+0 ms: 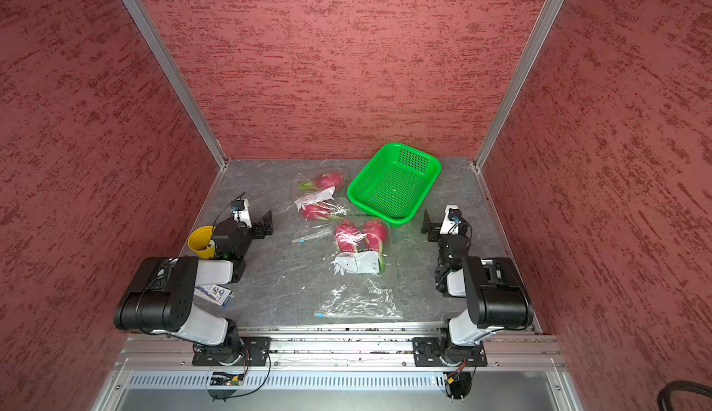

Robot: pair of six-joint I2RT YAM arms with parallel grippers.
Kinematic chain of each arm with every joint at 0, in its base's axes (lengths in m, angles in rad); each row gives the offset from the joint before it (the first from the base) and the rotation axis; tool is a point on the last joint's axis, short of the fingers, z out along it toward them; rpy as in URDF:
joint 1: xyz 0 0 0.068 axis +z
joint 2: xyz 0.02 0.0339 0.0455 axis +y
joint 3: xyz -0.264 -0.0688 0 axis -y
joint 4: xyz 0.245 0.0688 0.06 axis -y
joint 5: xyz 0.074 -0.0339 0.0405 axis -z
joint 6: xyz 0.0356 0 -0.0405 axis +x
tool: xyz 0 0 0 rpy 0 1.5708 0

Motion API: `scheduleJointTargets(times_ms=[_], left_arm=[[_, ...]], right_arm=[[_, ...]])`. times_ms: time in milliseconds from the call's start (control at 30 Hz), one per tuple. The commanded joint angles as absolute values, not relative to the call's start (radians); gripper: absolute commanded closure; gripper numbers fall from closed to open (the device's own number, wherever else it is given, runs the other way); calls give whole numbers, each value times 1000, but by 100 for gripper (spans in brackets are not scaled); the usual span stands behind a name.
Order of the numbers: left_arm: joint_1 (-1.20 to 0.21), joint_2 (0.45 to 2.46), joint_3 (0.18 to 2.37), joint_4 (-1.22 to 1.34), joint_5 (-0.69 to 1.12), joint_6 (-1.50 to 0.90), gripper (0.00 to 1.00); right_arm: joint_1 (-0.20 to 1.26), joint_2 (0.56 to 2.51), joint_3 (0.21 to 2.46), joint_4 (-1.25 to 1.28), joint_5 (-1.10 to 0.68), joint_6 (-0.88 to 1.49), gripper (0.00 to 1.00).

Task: Open the zip-top bag and take out the dragon fruit
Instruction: Pick up the zipper food storage bag at the center of the board.

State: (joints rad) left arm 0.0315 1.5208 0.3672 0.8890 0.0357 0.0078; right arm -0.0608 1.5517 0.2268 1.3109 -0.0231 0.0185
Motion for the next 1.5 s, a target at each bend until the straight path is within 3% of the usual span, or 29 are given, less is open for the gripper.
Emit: scheduleJointTargets(times_ms=[0, 800, 1133, 1333, 1467], left_arm=[[30, 1532, 383, 888, 34, 8, 0], [61, 1529, 382, 887, 86, -8, 0], [45, 1436, 408, 763, -4, -24, 0], [-10, 1305, 495, 542, -169, -32, 0], [-55, 1200, 527, 437, -150, -117, 0]], right_arm=[[-64, 1539, 222, 1312, -34, 19, 1], [-64, 1537, 221, 1312, -34, 21, 1], [-64, 1488, 180, 1354, 10, 39, 1], [-64, 1283, 237, 1094, 99, 77, 1], [-64, 1126, 310, 846, 88, 179, 1]])
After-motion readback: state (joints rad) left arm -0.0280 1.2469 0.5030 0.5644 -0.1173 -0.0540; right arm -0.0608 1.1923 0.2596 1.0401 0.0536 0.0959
